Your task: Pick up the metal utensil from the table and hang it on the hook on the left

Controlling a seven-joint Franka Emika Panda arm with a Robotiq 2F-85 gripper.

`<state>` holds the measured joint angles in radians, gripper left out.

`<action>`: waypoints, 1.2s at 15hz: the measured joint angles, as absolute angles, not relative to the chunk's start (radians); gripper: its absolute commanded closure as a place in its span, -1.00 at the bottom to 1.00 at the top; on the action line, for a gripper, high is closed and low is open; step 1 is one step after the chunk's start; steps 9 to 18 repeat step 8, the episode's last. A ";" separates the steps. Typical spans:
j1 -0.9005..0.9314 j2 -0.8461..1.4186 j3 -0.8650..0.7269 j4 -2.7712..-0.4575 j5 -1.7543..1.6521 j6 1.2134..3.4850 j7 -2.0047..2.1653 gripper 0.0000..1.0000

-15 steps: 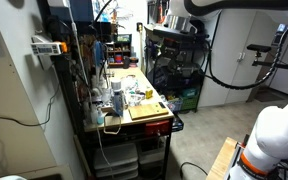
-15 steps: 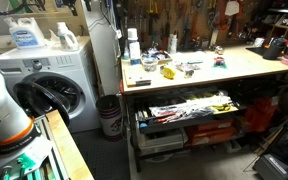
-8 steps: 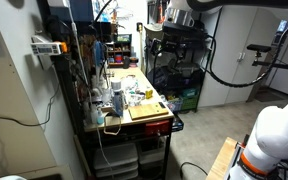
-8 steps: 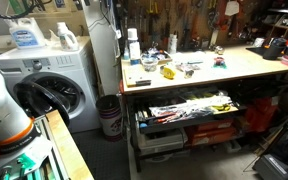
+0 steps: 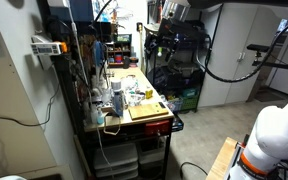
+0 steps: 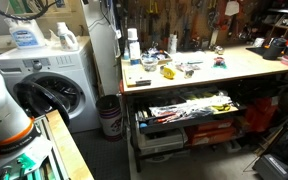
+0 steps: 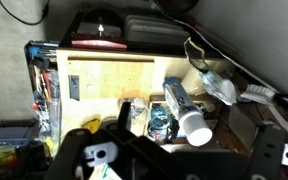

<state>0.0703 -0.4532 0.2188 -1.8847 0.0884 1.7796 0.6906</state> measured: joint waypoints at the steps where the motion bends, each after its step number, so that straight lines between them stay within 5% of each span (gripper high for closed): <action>1: 0.071 -0.450 0.222 -1.885 0.089 1.821 0.669 -1.00; 18: 0.070 -0.436 0.232 -1.885 0.092 1.918 0.640 -1.00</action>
